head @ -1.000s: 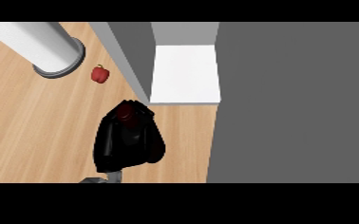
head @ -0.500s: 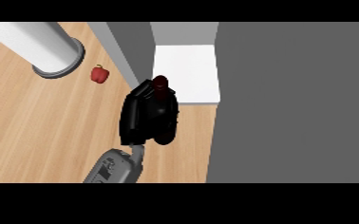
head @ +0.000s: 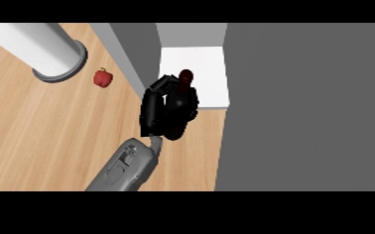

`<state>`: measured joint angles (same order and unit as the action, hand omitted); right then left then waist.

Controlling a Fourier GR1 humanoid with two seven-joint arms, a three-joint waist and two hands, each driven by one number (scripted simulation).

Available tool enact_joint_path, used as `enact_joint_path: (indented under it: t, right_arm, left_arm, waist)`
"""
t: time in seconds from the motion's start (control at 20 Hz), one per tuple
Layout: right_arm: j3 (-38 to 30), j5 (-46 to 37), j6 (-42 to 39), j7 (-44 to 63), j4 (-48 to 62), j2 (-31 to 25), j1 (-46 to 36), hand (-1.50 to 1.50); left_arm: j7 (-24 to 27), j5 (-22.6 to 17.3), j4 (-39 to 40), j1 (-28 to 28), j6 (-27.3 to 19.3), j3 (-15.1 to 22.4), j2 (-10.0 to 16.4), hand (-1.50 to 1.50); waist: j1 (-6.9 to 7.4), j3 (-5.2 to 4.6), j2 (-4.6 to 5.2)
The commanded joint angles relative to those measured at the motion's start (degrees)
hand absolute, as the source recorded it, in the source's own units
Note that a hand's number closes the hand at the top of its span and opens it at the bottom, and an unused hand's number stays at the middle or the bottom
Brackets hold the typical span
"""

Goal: Pick up the wine, place it into the cabinet and close the cabinet

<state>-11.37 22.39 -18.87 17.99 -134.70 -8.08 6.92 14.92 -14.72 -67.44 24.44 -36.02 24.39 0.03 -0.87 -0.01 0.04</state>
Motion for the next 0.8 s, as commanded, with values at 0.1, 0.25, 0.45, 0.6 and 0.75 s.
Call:
enact_joint_path:
  t: [0.1,0.25,0.45,0.6,0.75]
  right_arm:
    - [-2.3,7.3,1.7,5.0,-4.8,-1.3,-1.1,-1.5]
    - [-3.5,8.3,0.6,5.3,-5.3,-2.1,-0.2,-1.5]
    - [-0.2,3.6,-0.2,2.1,-2.8,1.2,0.3,-1.5]
    - [-1.4,3.2,0.9,1.7,1.8,0.1,-4.4,-1.5]
    - [-1.8,6.2,1.0,4.4,-3.8,-0.2,-1.4,-1.5]
  left_arm:
    - [7.0,-4.8,10.8,4.4,0.0,-1.1,0.0,1.5]
    - [11.2,-7.5,17.1,7.3,3.1,-3.1,0.0,1.5]
    - [15.8,-15.0,21.2,10.2,2.1,0.1,0.0,1.5]
    - [17.8,-18.1,23.2,11.5,3.3,1.7,0.0,1.5]
    - [15.3,-19.0,26.5,17.6,4.6,-1.3,0.0,1.5]
  waist:
    - [-0.12,-0.02,0.05]
    - [-0.4,-0.02,0.08]
    - [-0.36,-0.02,0.13]
    - [-0.15,-0.01,0.15]
    - [-0.39,-0.01,0.1]
